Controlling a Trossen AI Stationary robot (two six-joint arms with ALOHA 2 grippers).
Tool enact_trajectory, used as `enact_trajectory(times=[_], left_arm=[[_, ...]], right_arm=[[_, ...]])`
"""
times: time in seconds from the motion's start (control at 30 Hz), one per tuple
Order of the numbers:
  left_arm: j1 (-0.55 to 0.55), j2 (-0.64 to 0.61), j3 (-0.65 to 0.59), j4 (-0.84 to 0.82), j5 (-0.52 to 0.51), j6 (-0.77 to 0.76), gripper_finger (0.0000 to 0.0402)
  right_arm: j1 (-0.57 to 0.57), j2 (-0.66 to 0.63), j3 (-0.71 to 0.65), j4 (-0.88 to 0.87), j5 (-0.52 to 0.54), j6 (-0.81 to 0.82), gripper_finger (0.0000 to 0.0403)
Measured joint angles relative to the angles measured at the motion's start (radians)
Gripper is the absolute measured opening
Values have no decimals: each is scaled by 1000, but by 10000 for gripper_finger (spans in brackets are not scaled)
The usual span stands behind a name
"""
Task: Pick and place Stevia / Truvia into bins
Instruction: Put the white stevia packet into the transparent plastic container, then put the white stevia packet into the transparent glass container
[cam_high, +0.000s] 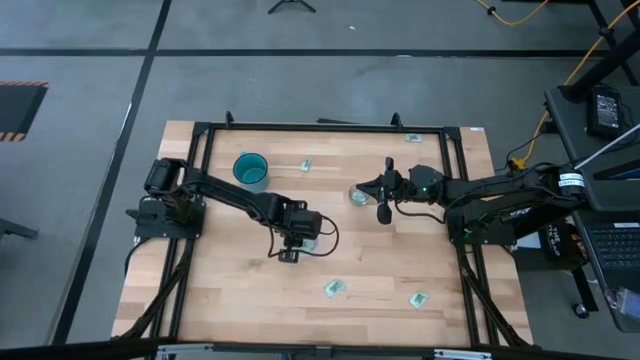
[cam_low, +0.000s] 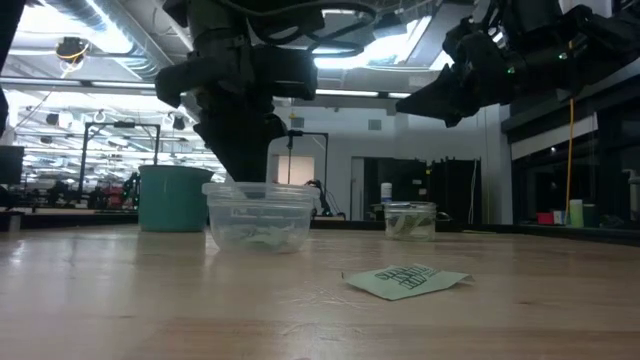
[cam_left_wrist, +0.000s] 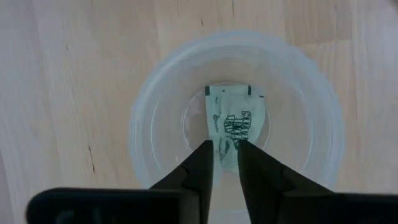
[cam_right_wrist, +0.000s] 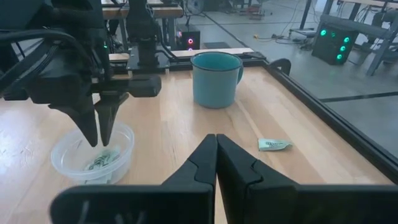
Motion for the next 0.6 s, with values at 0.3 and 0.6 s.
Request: enact_trajectory(times=[0.3,0.6], left_arm=[[0,-69,0,-23,1,89,84],[0,-272,-20,-40,-34,201,36]], right_arm=[[0,0,0,-35,0,-4,14],[1,0,0,-34,0,-33,14]])
